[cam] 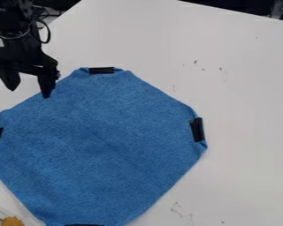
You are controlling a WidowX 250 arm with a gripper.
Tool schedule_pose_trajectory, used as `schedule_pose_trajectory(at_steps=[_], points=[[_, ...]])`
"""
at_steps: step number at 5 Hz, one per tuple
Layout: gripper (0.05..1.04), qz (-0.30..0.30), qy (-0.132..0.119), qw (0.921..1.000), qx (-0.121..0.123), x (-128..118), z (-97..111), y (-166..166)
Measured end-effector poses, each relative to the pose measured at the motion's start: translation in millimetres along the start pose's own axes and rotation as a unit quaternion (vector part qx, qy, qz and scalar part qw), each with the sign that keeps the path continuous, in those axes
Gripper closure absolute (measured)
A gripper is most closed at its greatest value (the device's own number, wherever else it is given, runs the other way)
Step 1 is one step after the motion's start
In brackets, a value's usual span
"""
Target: Fold the cloth from top left to bottom right
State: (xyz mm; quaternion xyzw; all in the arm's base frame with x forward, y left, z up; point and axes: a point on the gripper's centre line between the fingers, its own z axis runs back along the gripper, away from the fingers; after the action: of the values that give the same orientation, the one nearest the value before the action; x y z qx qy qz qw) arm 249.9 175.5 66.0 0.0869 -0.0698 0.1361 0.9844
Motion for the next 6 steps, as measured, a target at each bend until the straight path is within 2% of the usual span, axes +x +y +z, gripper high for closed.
schedule_pose_trajectory(at_steps=[1,2,3,4,5,6], points=[[0.082,-0.001,0.013,0.9999,-0.006,-3.2,-8.0,-3.0],[0.082,-0.029,0.009,0.9994,-0.017,17.1,-17.8,-8.1],[0.082,-0.079,-0.002,0.9965,-0.026,56.3,-28.5,-14.4],[0.082,-0.137,-0.008,0.9898,-0.037,95.5,-41.8,-27.6],[0.082,-0.17,-0.012,0.9845,-0.041,116.4,-45.2,-36.9],[0.082,-0.196,-0.015,0.9797,-0.042,125.3,-46.1,-48.5]])
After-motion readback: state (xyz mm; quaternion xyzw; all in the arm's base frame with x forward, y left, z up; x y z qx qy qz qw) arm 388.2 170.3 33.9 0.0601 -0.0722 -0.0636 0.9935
